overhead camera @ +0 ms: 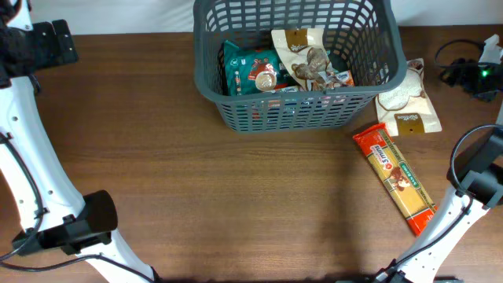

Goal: Pack container

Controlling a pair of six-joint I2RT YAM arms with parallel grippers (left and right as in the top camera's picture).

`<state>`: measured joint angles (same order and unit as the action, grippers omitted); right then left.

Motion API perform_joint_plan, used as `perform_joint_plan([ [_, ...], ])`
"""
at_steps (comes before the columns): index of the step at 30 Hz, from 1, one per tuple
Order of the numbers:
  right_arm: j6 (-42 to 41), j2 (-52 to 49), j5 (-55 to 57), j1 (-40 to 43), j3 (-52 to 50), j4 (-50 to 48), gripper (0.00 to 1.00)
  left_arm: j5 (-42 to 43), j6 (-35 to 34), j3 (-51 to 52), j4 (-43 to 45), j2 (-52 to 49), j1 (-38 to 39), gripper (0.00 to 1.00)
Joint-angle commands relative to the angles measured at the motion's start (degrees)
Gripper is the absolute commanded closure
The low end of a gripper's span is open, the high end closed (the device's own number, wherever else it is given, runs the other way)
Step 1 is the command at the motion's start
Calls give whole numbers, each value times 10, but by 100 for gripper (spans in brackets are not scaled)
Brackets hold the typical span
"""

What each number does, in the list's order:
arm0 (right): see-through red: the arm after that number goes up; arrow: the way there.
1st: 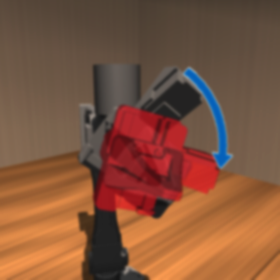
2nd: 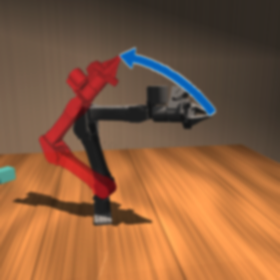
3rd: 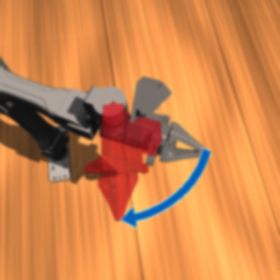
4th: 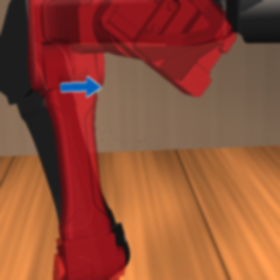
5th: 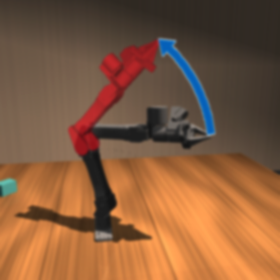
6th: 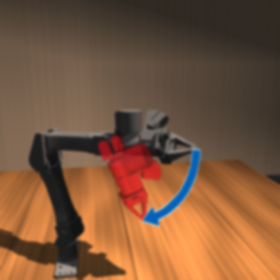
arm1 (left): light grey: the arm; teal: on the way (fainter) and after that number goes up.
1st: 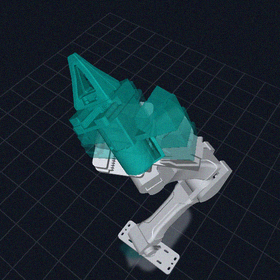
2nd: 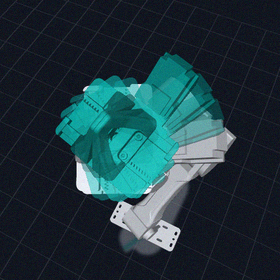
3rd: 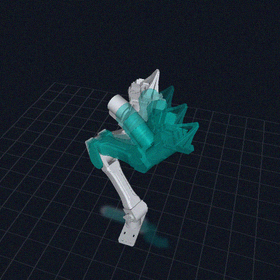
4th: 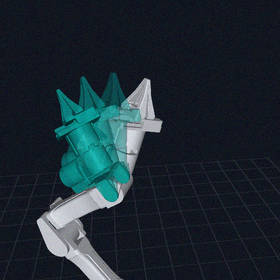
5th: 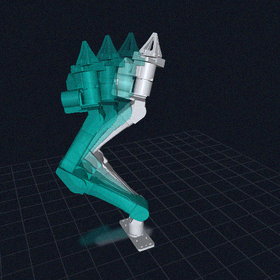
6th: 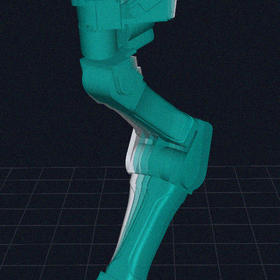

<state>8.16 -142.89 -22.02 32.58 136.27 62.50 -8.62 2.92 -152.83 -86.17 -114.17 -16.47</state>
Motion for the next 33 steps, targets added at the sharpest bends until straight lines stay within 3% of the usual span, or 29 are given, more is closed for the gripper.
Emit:
perform_joint_plan([
  [1, 10, 12, 9, -7, -24, -4, 21, -2, -8, 2, 0, -3, -2, 1],
  [17, 25, -9, 50, -78, -94, -30, 21, -2, -8, 2, 0, -3, -2, 1],
  [33, 25, -10, 80, -76, -105, -55, 22, -2, -8, 2, 0, -3, -2, 1],
])
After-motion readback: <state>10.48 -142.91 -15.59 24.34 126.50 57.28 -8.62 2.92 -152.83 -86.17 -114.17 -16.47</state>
